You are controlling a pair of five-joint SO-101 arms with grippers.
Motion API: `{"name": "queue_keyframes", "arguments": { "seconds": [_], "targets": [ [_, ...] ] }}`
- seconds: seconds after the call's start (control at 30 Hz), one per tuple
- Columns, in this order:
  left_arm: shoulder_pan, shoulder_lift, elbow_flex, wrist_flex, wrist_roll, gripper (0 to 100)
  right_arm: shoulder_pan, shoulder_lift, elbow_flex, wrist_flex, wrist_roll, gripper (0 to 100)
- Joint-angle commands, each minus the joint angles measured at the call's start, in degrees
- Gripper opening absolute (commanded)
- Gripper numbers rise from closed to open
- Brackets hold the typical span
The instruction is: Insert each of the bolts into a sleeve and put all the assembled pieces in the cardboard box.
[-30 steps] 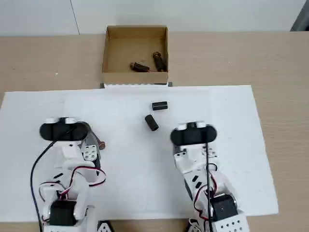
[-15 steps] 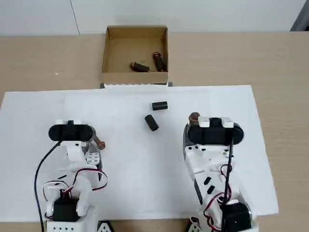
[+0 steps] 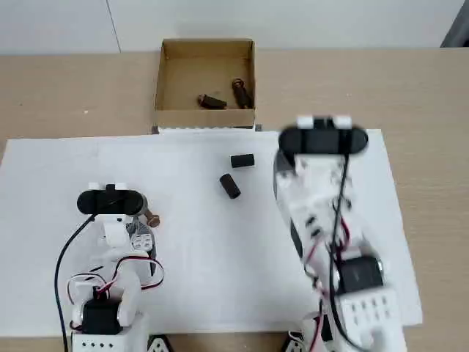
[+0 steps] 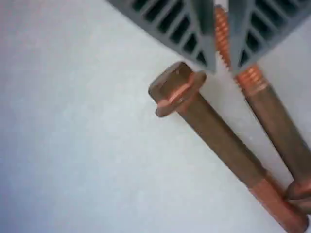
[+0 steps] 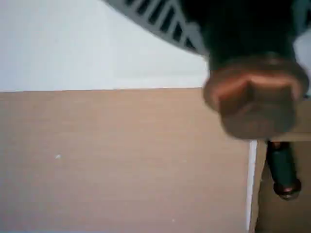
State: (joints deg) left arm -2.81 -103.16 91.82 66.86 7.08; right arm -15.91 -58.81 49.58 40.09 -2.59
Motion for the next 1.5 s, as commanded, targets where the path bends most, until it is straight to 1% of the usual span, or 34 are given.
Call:
{"name": "queue_keyframes", "arguments": {
  "seconds": [0.0, 0.17, 0.43, 0.67, 0.9, 1.03, 1.13, 1.27, 1.37, 1.47],
  "targets": [
    [-0.35, -0.44, -0.31, -0.09, -0.44, 1, 0.13, 12.18, -7.82, -6.29, -0.62, 0.4],
    [-0.35, -0.44, -0.31, -0.09, -0.35, 1, 0.13, 27.47, -15.30, -13.76, -0.35, 0.4],
    [-0.35, -0.44, -0.31, -0.09, -0.18, 1, 0.13, 51.74, -38.77, -14.55, 0.00, 0.4],
    [-0.35, -0.44, -0.31, -0.09, -0.26, 1, -0.31, 70.29, -58.11, -14.73, 10.55, 0.4],
    [-0.35, -0.44, -0.31, -0.09, -0.09, 1, -2.51, 82.77, -70.68, -14.99, 28.22, 0.4],
    [-0.35, -0.44, -0.31, -0.09, -0.09, 1, -3.65, 88.66, -76.31, -14.99, 34.37, 0.4],
    [-0.35, -0.44, -0.31, -0.09, 0.00, 1, -3.82, 93.67, -80.26, -15.16, 37.27, 0.4],
    [-0.35, -0.44, -0.31, -0.09, 0.00, 1, -3.65, 100.70, -86.07, -18.59, 37.98, 0.7],
    [-0.35, -0.44, -0.31, -0.09, 0.00, 1, -3.74, 104.92, -90.29, -18.68, 37.98, 1.1],
    [-0.35, -0.44, -0.31, -0.09, 0.00, 1, -3.82, 107.65, -93.71, -16.13, 37.71, 7.6]
  ]
}}
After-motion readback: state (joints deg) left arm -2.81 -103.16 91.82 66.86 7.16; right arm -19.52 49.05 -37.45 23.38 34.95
